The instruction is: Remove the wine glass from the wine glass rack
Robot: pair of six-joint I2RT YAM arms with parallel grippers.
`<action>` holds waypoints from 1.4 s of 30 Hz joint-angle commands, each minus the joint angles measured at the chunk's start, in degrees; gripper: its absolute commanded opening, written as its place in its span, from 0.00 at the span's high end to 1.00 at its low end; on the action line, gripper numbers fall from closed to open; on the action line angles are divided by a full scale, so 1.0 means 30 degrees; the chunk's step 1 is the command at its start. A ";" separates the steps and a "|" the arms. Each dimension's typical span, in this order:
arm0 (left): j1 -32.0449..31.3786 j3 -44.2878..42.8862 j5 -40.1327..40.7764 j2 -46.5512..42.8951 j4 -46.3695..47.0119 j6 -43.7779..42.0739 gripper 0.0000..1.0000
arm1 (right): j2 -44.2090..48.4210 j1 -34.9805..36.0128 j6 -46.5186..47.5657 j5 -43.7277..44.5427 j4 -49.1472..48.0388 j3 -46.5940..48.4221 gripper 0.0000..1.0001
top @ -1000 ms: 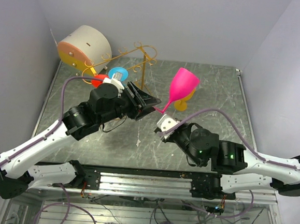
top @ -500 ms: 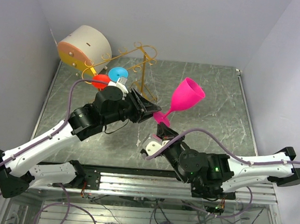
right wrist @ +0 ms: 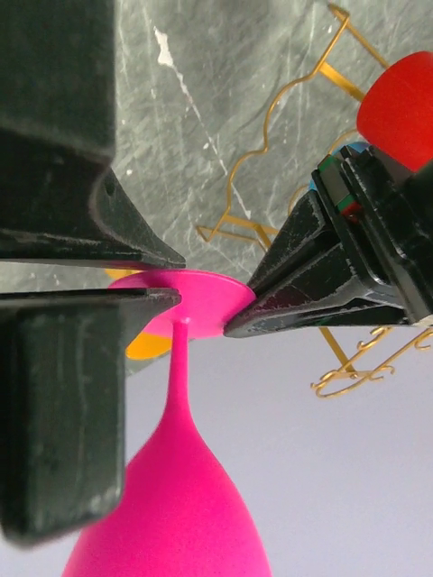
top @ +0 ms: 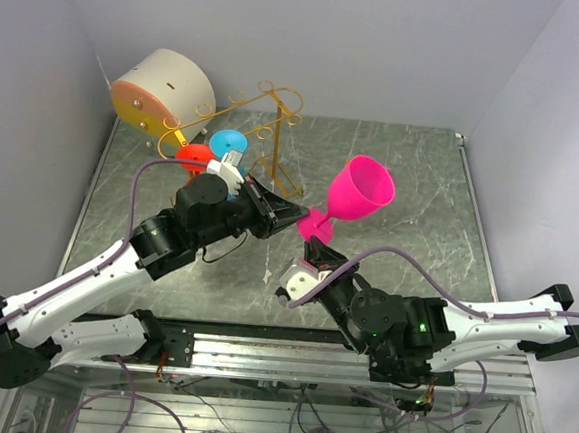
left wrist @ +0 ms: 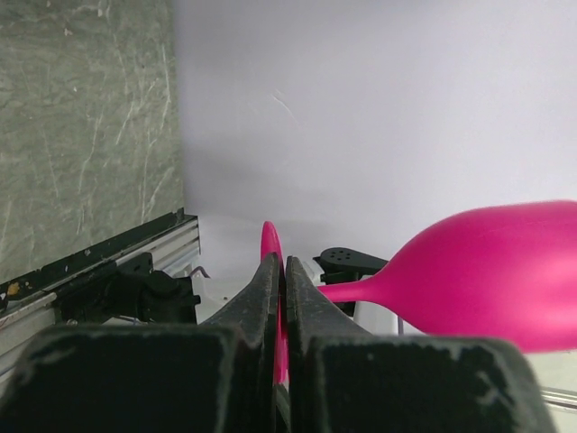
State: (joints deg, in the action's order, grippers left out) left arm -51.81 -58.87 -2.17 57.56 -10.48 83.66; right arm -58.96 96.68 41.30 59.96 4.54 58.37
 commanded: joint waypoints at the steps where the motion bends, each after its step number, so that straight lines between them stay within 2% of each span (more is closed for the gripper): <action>1: -0.0019 0.0243 0.0240 -0.1081 0.1105 -0.0495 0.93 | 0.0818 0.0632 -0.2591 0.1140 0.1162 0.0785 0.85; 3: -0.0020 0.0412 0.0940 -0.1535 0.0681 -0.0541 0.93 | 0.0890 0.0619 -0.3920 0.1493 0.2502 0.1287 0.70; 4: -0.0023 0.0490 0.1327 -0.1750 0.0414 -0.0591 0.93 | 0.0868 0.0618 -0.4764 0.1645 0.3410 0.1597 0.65; 6: -0.0020 0.0523 0.2081 -0.2205 -0.0176 -0.0743 0.93 | 0.0799 0.0614 -0.6365 0.1864 0.5206 0.2212 0.62; 9: -0.0026 0.0457 0.3268 -0.2856 -0.1318 -0.1055 0.93 | 0.0739 0.0650 -0.9388 0.1926 0.8397 0.3074 0.61; 14: -0.0015 0.0425 0.5101 -0.4007 -0.3169 -0.1472 0.93 | 0.1378 0.0676 -1.2620 0.1645 1.1503 0.3388 0.61; 22: -0.0015 0.0712 0.7080 -0.5518 -0.5407 -0.1763 0.93 | 0.2941 0.0676 -1.5090 0.1291 1.3693 0.4062 0.62; 28: -0.0031 0.1275 0.7490 -0.6611 -0.6255 -0.2467 0.93 | 0.2393 0.0650 -1.8047 0.1722 1.6436 0.6889 0.64; 30: -0.0037 0.1496 0.7566 -0.6995 -0.6642 -0.2687 0.93 | 0.2042 0.0668 -1.9113 0.1529 1.6953 0.8065 0.62; 34: -0.0030 0.1824 0.7686 -0.7880 -0.7618 -0.3113 0.93 | 0.0687 0.0665 -2.0096 0.1180 1.8093 1.0809 0.58; 39: -0.0037 0.1915 0.8108 -0.8990 -0.9081 -0.3172 0.93 | -0.2285 0.0328 -2.0284 0.4118 1.9990 1.3956 0.55; 41: -0.0038 0.1845 0.8290 -0.9416 -0.9624 -0.3159 0.93 | -0.3263 -0.1139 -1.8872 0.5093 1.8988 1.4983 0.54; 42: -0.0039 0.1786 0.8350 -0.9627 -0.9777 -0.3159 0.93 | -0.3496 -0.2747 -1.7334 0.4969 1.7479 1.5131 0.54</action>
State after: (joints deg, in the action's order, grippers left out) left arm -51.81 -53.17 19.88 30.87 -36.69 75.18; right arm -65.12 95.81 -16.91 68.82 60.58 100.40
